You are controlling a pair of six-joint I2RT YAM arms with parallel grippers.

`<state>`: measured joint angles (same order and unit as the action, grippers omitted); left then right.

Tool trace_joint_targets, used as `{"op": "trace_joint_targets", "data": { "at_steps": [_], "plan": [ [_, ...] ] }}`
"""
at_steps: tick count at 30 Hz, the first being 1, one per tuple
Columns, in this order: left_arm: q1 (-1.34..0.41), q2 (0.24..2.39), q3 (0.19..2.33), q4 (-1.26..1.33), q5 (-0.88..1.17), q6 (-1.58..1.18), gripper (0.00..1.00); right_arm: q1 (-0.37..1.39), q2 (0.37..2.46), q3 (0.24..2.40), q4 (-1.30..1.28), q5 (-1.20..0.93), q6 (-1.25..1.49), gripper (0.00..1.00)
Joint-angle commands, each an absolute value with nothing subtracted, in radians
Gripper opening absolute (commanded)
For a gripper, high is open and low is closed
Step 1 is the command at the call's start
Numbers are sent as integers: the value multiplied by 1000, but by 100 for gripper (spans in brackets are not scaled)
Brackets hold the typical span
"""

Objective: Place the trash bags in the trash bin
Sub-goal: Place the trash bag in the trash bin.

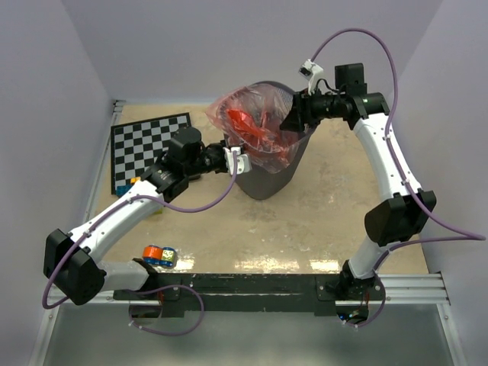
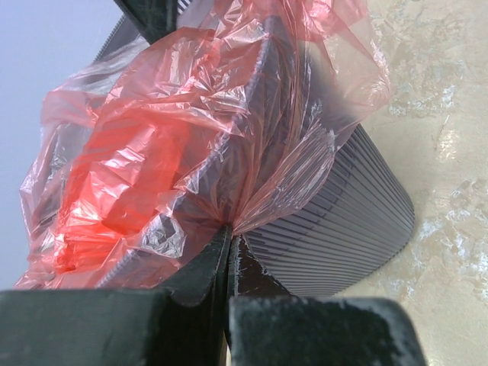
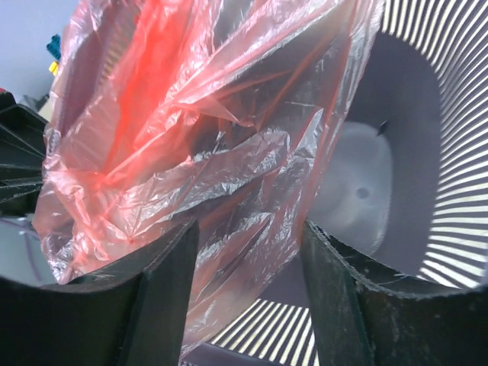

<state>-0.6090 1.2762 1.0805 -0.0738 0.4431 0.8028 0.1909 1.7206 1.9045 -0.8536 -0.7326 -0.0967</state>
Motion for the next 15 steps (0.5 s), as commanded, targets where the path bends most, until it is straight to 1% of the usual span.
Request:
{"op": "trace_joint_targets", "data": {
  "at_steps": [1,5,6,8,9,11,15],
  "plan": [
    [-604,1264,1066,18,431,784,0,186,1677,1873,-850,-782,-48,56],
    [-604,1261,1055,38,423,773,0,184,1680,1845,-841,-762,-23,50],
    [-603,1261,1054,38,423,773,0,184,1678,1842,-838,-765,-25,47],
    [-604,1259,1054,40,422,773,0,184,1683,1854,-841,-750,-22,45],
    [-604,1256,1052,40,420,773,0,184,1686,1864,-844,-717,-20,46],
    [-603,1255,1051,40,417,775,0,181,1689,1887,-848,-675,-26,54],
    [-604,1249,1048,38,413,775,0,183,1697,1945,-851,-634,-34,60]
  ]
}}
